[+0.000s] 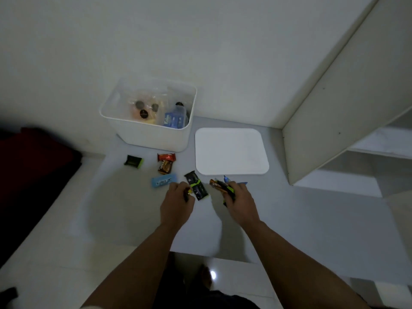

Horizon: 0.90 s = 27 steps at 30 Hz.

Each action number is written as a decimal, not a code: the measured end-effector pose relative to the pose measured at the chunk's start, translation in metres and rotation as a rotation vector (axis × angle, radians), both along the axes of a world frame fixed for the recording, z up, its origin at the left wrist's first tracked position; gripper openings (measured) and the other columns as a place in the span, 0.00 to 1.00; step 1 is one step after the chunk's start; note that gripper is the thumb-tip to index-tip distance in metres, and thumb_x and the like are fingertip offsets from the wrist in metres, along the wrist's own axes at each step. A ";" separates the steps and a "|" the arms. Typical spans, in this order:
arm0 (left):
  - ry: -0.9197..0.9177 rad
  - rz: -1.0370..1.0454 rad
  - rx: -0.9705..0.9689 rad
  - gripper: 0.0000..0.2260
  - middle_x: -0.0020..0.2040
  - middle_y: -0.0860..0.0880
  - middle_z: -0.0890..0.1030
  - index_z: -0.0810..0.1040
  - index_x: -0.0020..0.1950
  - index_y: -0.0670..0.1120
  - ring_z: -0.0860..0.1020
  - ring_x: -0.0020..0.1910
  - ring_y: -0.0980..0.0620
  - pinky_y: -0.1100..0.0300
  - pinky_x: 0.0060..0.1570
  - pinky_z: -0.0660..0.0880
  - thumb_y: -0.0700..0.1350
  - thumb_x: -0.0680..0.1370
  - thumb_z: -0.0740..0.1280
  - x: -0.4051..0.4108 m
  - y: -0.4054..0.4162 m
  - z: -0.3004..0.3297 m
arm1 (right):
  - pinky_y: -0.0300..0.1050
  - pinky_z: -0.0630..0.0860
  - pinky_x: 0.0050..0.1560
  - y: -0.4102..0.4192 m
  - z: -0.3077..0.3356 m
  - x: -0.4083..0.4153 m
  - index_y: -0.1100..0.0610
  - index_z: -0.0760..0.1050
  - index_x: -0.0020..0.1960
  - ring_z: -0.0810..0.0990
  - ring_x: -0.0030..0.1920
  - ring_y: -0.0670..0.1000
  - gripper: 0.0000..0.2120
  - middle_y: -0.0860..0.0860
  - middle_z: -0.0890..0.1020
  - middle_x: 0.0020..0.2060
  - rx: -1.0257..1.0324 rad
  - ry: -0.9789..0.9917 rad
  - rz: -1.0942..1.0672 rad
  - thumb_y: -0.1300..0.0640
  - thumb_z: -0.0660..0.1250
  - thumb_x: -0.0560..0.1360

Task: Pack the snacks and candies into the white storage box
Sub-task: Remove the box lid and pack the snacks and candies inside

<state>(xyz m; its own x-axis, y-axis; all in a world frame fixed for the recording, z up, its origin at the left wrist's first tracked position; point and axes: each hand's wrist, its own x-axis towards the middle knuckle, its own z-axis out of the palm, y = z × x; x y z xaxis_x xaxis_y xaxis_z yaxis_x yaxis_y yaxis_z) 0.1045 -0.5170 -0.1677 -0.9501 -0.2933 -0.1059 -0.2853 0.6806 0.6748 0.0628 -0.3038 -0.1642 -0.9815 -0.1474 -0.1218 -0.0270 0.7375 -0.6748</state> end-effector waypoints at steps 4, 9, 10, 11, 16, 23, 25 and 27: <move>0.180 0.029 0.119 0.07 0.47 0.52 0.75 0.77 0.51 0.48 0.76 0.43 0.52 0.57 0.42 0.72 0.40 0.74 0.69 -0.039 -0.022 0.043 | 0.50 0.79 0.48 -0.030 0.039 -0.041 0.47 0.74 0.69 0.81 0.47 0.51 0.18 0.51 0.76 0.53 -0.087 0.102 -0.002 0.54 0.66 0.80; 0.255 0.130 0.183 0.05 0.44 0.47 0.75 0.76 0.48 0.47 0.76 0.43 0.48 0.56 0.45 0.70 0.41 0.74 0.69 -0.099 -0.069 0.087 | 0.51 0.80 0.49 -0.084 0.089 -0.103 0.46 0.75 0.66 0.81 0.47 0.51 0.15 0.51 0.77 0.50 -0.144 0.200 0.041 0.50 0.65 0.79; 0.274 0.139 0.200 0.05 0.45 0.46 0.76 0.77 0.49 0.47 0.76 0.44 0.47 0.55 0.45 0.71 0.41 0.74 0.69 -0.111 -0.081 0.095 | 0.50 0.79 0.49 -0.097 0.098 -0.116 0.47 0.75 0.65 0.80 0.47 0.52 0.14 0.51 0.77 0.49 -0.141 0.220 0.054 0.50 0.65 0.79; 0.287 0.146 0.211 0.05 0.45 0.46 0.78 0.77 0.49 0.47 0.77 0.44 0.47 0.54 0.46 0.73 0.42 0.74 0.68 -0.123 -0.093 0.103 | 0.50 0.78 0.48 -0.110 0.106 -0.128 0.47 0.76 0.64 0.80 0.47 0.52 0.14 0.52 0.77 0.48 -0.144 0.234 0.071 0.50 0.66 0.79; 0.291 0.187 0.196 0.03 0.44 0.49 0.80 0.76 0.45 0.50 0.78 0.44 0.49 0.56 0.45 0.71 0.46 0.76 0.69 -0.188 -0.163 0.135 | 0.44 0.75 0.44 -0.186 0.143 -0.183 0.49 0.78 0.60 0.79 0.45 0.52 0.11 0.53 0.80 0.45 -0.170 0.181 0.137 0.48 0.66 0.80; 0.093 0.242 0.204 0.05 0.42 0.48 0.81 0.76 0.48 0.48 0.80 0.40 0.49 0.57 0.38 0.72 0.47 0.76 0.63 -0.276 -0.240 0.139 | 0.35 0.79 0.43 -0.283 0.143 -0.247 0.57 0.80 0.54 0.85 0.41 0.42 0.06 0.50 0.85 0.42 -0.472 -0.246 0.043 0.55 0.68 0.80; 0.063 0.247 0.208 0.06 0.43 0.48 0.81 0.76 0.49 0.47 0.80 0.43 0.46 0.54 0.42 0.75 0.46 0.76 0.63 -0.296 -0.254 0.131 | 0.49 0.83 0.53 -0.302 0.133 -0.261 0.59 0.80 0.57 0.86 0.49 0.54 0.14 0.56 0.86 0.48 -0.471 -0.408 -0.022 0.50 0.69 0.79; 0.039 0.244 0.221 0.07 0.44 0.48 0.80 0.76 0.52 0.46 0.78 0.44 0.46 0.53 0.44 0.76 0.46 0.76 0.63 -0.311 -0.267 0.119 | 0.47 0.85 0.46 -0.313 0.125 -0.268 0.59 0.80 0.54 0.87 0.41 0.51 0.14 0.56 0.86 0.45 -0.446 -0.560 -0.059 0.48 0.68 0.79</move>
